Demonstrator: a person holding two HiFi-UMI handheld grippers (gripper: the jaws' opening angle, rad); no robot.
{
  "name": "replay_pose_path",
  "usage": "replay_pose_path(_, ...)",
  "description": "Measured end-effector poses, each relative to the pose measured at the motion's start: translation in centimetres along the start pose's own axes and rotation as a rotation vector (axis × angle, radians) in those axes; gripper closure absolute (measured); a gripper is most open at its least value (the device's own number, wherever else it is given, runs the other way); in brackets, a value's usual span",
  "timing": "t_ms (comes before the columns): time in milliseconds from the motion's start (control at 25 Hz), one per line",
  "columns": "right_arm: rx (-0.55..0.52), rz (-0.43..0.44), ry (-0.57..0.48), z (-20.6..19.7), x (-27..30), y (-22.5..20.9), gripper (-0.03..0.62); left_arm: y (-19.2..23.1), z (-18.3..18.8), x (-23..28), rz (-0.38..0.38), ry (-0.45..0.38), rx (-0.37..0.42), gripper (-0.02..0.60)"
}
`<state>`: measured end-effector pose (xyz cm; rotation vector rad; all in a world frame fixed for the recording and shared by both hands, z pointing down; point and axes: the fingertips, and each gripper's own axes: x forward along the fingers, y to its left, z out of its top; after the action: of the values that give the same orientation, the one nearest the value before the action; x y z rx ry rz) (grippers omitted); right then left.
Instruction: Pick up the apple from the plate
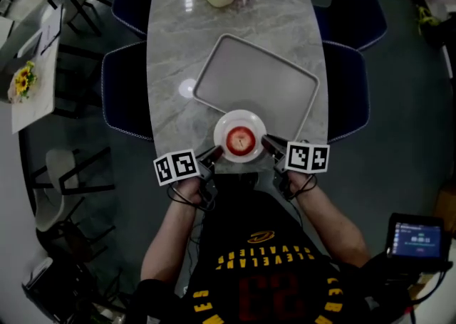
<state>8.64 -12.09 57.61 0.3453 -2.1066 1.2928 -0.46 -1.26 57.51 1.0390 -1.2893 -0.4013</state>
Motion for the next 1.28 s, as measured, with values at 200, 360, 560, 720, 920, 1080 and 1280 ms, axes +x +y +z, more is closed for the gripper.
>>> replay_pose_path(200, -0.025, 0.028, 0.046, -2.6, 0.5, 1.3, 0.548, 1.9, -1.9, -2.3, -0.001, -0.040, -0.042, 0.549)
replay_pose_path(360, -0.037, 0.041, 0.081, -4.2, 1.6, 2.5, 0.548, 3.2, -2.2, -4.1, 0.003, -0.067, -0.062, 0.551)
replay_pose_path(560, -0.043, 0.046, 0.098, -4.8, 3.8, 4.4, 0.548, 5.0, -0.9, -6.0, 0.009, -0.079, -0.075, 0.552)
replay_pose_path(720, -0.034, 0.044, 0.108, -5.1, 5.7, 5.4, 0.548, 6.4, 0.5, -7.0, 0.024, -0.074, -0.063, 0.552)
replay_pose_path(920, -0.043, 0.035, 0.115, -5.3, 8.2, 6.5, 0.548, 8.4, 2.2, -7.8, 0.033, -0.069, -0.059, 0.552)
replay_pose_path(1080, -0.048, 0.030, 0.114, -5.4, 9.9, 7.1, 0.548, 9.8, 3.2, -8.2, 0.035, -0.063, -0.073, 0.551)
replay_pose_path(1280, -0.046, 0.013, 0.121, -6.0, 10.9, 7.2, 0.548, 11.2, 3.6, -8.2, 0.045, -0.052, -0.075, 0.551)
